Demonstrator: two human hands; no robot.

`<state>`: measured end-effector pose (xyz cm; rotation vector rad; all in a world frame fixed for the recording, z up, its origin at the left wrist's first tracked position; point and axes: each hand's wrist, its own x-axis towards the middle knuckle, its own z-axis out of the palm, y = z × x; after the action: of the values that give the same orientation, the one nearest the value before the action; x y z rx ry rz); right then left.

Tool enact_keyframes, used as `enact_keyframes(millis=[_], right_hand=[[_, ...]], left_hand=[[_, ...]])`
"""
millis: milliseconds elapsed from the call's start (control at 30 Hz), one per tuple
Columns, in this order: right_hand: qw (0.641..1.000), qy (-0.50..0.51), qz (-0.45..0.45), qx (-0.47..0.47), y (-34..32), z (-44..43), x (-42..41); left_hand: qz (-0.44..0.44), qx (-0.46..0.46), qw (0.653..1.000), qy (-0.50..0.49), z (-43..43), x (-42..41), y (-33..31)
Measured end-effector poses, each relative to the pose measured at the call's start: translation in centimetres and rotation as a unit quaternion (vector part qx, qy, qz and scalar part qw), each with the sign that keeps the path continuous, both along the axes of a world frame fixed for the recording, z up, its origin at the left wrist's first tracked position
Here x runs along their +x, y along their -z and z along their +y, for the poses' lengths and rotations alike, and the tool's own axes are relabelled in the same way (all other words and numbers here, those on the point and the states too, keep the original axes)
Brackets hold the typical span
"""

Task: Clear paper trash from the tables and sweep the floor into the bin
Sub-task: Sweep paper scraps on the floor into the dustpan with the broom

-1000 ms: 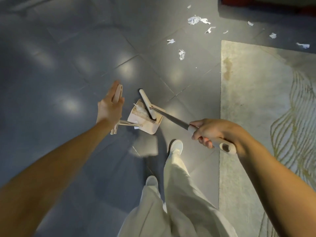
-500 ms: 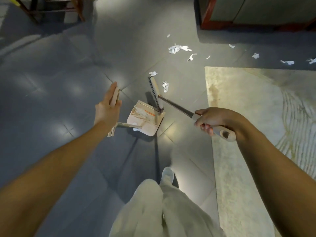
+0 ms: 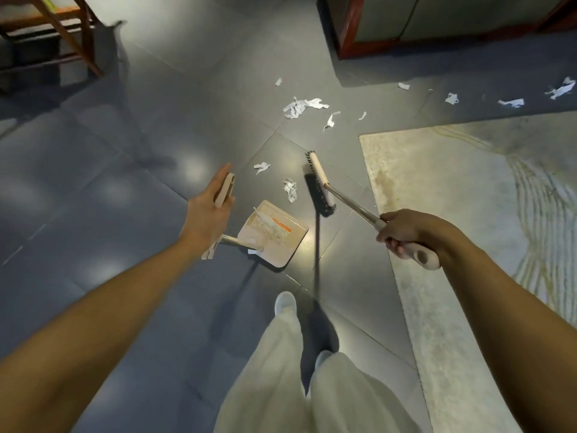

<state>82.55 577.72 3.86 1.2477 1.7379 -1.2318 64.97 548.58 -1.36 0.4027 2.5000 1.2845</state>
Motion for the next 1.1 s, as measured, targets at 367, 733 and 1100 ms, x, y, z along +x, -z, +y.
enact_keyframes(millis=[367,733,1100], right_hand=[[0.981,0.143,-0.021,-0.127,4.2,1.6,-9.9],[0.975,0.045,-0.097,-0.193,1.6,3.4,-14.2],[0.993,-0.040,-0.011,-0.112,-3.2,8.2,-16.5]], left_hand=[[-0.017,-0.015,1.000,-0.005,3.5,-9.8,0.9],[-0.007,-0.025,0.998,-0.051,6.8,-13.4,1.2],[-0.008,-0.053,0.994,-0.099,5.4,-13.8,0.5]])
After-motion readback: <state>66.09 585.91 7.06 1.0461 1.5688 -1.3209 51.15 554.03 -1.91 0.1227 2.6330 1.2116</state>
